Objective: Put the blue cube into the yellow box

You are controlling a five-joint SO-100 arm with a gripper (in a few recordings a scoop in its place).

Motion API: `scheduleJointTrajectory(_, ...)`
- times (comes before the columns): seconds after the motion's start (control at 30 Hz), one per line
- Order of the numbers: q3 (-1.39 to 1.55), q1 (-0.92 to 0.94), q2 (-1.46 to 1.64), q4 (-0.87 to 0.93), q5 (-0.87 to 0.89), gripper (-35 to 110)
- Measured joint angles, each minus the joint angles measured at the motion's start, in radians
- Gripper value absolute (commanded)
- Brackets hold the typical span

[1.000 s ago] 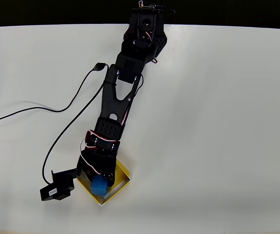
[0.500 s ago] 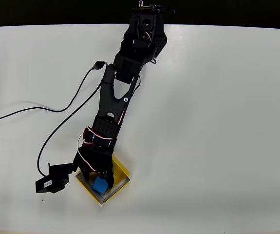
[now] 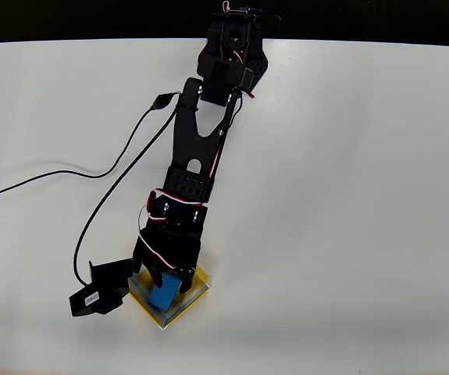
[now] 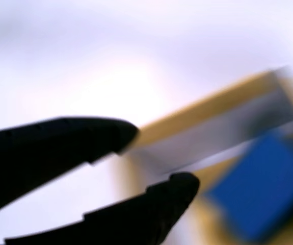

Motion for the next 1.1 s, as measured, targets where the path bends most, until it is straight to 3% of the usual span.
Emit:
scheduleJointTrajectory(0.33,0.543,-0.135,0.603,0.067,0.034,5)
scheduleJointTrajectory(0.77,1.244,-0.186,1.287,-0.028,0.012,0)
scheduleJointTrajectory(1.1,1.548,-0.175,1.615,0.058,0.009,0)
